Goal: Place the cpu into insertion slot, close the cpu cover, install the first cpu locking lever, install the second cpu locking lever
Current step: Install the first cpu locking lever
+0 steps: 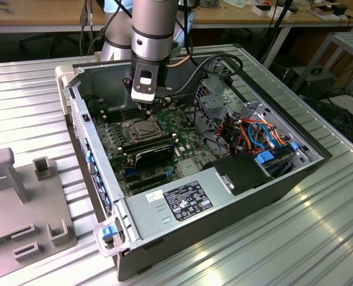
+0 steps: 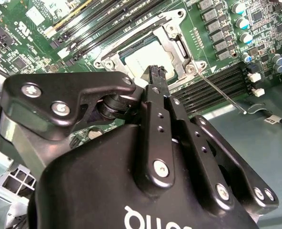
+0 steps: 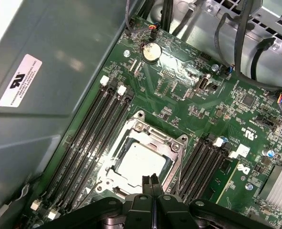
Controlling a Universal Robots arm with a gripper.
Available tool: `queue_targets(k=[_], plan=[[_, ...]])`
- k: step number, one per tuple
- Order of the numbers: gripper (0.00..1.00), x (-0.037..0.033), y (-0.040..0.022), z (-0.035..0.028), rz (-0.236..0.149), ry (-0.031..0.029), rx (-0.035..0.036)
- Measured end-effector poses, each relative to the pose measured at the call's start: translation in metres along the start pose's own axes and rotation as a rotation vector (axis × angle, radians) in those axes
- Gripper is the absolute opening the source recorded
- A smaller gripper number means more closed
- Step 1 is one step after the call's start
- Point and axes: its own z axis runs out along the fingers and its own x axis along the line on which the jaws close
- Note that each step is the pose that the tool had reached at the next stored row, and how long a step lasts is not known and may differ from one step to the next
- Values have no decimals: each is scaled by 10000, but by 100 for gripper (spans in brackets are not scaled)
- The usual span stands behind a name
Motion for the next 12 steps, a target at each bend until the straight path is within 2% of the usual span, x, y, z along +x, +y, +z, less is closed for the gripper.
queue_targets(k=[1, 2, 4, 6, 7, 9, 10, 12], plan=[[11, 0, 0, 0, -16, 1, -1], [11, 1, 0, 1, -249, 10, -9], [11, 1, -1, 0, -988, 34, -30], [11, 1, -1, 0, -1467, 50, -44], [11, 1, -1, 0, -1973, 68, -59], [11, 1, -1, 2, -2703, 93, -82], [11, 1, -1, 3, -2941, 101, -89], [11, 1, -1, 3, -3047, 105, -91]])
